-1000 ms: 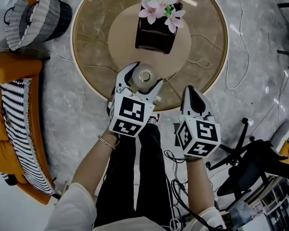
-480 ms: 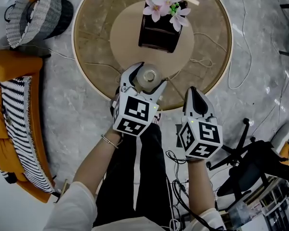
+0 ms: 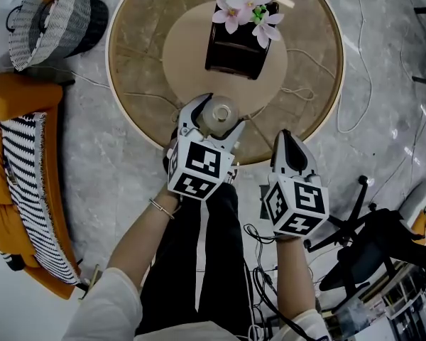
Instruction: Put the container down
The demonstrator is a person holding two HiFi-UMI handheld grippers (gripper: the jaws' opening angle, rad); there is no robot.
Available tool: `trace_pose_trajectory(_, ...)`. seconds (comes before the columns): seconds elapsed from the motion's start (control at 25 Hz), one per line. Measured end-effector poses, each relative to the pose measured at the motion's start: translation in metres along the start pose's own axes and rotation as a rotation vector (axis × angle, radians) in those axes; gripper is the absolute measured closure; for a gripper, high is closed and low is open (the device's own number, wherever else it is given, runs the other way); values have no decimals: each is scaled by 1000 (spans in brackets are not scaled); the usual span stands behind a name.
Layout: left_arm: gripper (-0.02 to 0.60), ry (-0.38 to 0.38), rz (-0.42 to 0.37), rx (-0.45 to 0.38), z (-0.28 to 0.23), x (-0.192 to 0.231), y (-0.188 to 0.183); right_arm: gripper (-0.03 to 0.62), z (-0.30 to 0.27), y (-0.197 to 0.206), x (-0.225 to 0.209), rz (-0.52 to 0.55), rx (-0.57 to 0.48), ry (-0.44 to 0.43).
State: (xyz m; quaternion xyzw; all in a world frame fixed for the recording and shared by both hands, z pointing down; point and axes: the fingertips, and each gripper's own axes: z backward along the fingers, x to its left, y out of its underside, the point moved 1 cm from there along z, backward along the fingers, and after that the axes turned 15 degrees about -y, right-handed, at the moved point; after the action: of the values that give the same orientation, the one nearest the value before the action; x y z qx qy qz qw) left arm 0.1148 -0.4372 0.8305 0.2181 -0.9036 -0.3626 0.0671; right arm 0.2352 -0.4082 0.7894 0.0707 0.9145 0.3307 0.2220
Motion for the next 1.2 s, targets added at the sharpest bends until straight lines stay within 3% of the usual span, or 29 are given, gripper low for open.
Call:
trace_pose_trajectory(0.88,242,25,-14,6,-5,-2,7,571,-5,2,-3,-9,10,4)
trace_pose_trajectory(1.2,235,27,-80,-27,-5,-8,14,571,-6,6,-3,-13,19,8)
